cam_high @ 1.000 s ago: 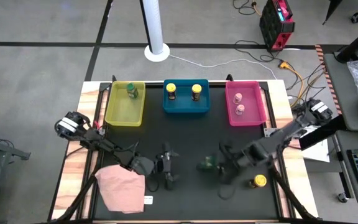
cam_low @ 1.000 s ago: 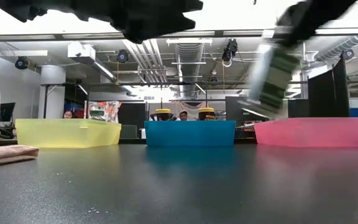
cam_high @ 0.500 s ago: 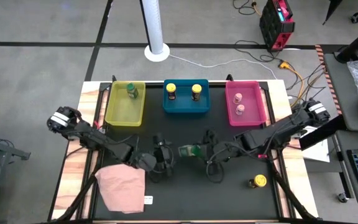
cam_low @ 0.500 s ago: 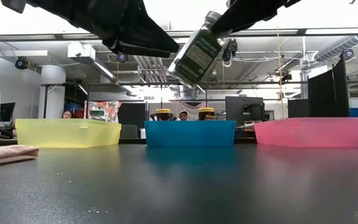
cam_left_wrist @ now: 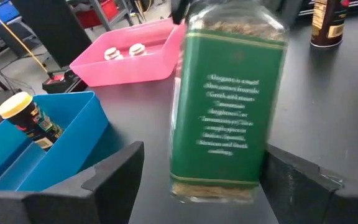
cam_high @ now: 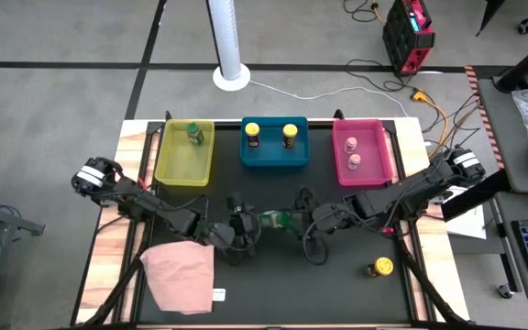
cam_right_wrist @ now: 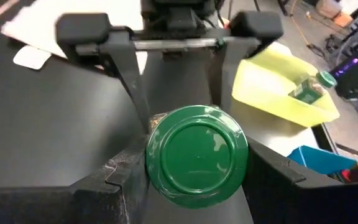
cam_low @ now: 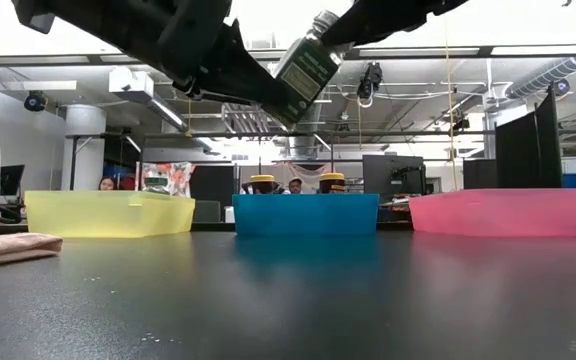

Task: Sort spices by type
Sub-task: Put the green seasoning bottle into the yellow bin

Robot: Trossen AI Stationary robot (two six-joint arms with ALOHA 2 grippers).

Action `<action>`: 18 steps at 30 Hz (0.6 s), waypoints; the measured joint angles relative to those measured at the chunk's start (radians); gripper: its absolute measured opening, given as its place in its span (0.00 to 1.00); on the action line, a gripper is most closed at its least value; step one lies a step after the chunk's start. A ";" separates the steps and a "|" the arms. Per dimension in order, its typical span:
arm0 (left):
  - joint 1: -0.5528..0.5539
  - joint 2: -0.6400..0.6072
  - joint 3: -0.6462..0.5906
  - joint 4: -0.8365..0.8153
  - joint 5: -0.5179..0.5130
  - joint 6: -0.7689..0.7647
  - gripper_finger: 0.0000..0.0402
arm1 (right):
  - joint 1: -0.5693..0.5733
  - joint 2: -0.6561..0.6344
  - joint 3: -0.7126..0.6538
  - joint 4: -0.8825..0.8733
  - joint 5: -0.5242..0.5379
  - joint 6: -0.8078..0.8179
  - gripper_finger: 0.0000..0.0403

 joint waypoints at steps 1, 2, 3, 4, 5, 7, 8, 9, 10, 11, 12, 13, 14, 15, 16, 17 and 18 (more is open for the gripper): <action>0.001 0.000 0.000 0.000 0.002 0.000 0.70 | 0.000 0.000 0.000 0.003 -0.002 -0.001 0.49; 0.003 0.000 0.000 -0.001 0.003 0.000 0.70 | 0.000 0.000 0.000 0.004 -0.003 -0.001 0.49; 0.004 0.000 0.000 -0.001 0.003 -0.001 0.70 | 0.000 0.000 0.000 0.009 -0.005 -0.001 0.49; 0.005 0.002 0.000 0.001 0.003 -0.004 0.70 | 0.000 0.000 0.000 0.018 -0.005 -0.001 0.49; 0.007 0.005 0.000 0.006 0.002 -0.004 0.69 | 0.000 0.000 0.000 0.029 -0.005 -0.002 0.49; 0.008 0.007 0.000 0.005 0.002 0.000 0.68 | 0.000 0.000 0.000 0.045 -0.005 -0.005 0.49; 0.008 0.007 0.000 0.008 0.002 0.002 0.66 | 0.000 0.000 0.000 0.045 -0.004 -0.006 0.49; 0.008 0.007 0.000 0.009 0.002 0.003 0.64 | 0.000 0.000 0.000 0.045 -0.005 -0.006 0.49; 0.008 0.007 0.000 0.012 0.001 0.004 0.62 | 0.000 0.000 0.000 0.045 -0.005 -0.006 0.49; 0.007 0.007 0.000 0.013 0.002 0.007 0.58 | 0.000 0.000 0.000 0.044 -0.004 -0.006 0.49; 0.006 0.007 0.000 0.013 0.003 0.012 0.53 | 0.000 0.000 0.000 0.045 -0.003 -0.004 0.49; 0.006 0.007 0.000 0.012 0.003 0.019 0.47 | 0.000 0.000 0.000 0.046 -0.003 0.006 0.49; 0.006 0.007 0.000 0.011 0.004 0.023 0.44 | -0.001 0.000 0.001 0.045 -0.005 0.018 0.51; 0.006 0.007 0.000 0.010 0.005 0.021 0.44 | -0.001 0.000 0.001 0.043 -0.005 0.022 0.54; 0.006 0.007 0.000 0.012 0.005 0.017 0.44 | -0.001 0.000 0.001 0.038 -0.004 0.023 0.58; 0.005 0.007 0.000 0.012 0.005 0.016 0.44 | -0.001 0.000 0.001 0.037 -0.005 0.028 0.63; 0.005 0.007 0.000 0.014 0.004 0.014 0.44 | 0.000 0.000 0.001 0.038 -0.006 0.035 0.67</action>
